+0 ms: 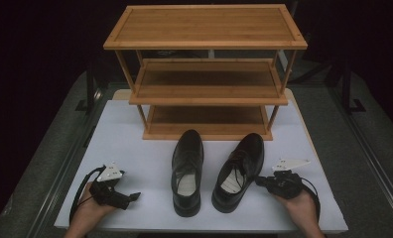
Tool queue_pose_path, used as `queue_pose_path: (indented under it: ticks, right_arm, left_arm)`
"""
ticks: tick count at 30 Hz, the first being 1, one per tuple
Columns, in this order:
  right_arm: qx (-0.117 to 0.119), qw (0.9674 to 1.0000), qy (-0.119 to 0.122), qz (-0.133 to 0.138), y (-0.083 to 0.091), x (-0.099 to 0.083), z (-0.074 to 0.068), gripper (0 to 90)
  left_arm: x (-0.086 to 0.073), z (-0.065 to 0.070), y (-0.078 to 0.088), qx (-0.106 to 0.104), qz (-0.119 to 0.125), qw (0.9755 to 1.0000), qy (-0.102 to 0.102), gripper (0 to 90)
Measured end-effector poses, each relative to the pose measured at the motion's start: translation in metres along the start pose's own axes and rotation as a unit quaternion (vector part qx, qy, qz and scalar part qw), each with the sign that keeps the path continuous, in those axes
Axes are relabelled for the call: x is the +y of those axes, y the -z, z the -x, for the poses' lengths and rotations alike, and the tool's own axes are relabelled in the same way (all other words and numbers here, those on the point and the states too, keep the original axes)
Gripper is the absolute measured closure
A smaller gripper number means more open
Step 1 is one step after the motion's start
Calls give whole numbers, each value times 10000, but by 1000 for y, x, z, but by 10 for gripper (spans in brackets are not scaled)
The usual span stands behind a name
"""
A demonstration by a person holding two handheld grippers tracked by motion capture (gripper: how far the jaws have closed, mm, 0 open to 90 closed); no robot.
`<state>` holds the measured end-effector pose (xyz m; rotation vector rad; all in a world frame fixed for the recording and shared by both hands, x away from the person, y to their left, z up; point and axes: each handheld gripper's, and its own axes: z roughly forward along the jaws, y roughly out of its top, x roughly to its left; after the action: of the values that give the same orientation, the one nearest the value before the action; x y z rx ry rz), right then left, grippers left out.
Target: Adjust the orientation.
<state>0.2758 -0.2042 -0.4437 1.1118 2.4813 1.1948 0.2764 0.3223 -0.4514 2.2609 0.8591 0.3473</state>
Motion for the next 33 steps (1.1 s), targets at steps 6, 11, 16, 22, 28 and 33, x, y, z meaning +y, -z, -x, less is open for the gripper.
queue_pose_path:
  ticks: [6, 11, 16, 22, 28, 33]
  right_arm:
    - [70, 9999, 114, -39, -12, 11, -6, 898]
    - [97, 9998, 173, -64, -14, 12, -8, 897]
    - [-80, 9996, -68, 276, 0, 15, 8, 898]
    - [-323, 9980, -242, 488, 2, 30, 34, 897]
    - [-562, 9966, -316, 507, -4, 40, 54, 898]
    - [-654, 9956, -467, 486, -20, 54, 77, 898]
  left_arm:
    - [0, 0, 0, 0, 1, 10000, 0, 0]
    - [0, 0, 0, -1, 1, 10000, 0, 0]
    - [0, 0, 0, -2, 2, 10000, 1, 0]
    - [0, 0, 0, 0, 4, 10000, -1, 0]
    - [0, 0, 0, 0, 14, 10000, 11, 0]
    - [0, 0, 0, 1, 17, 10000, 8, 0]
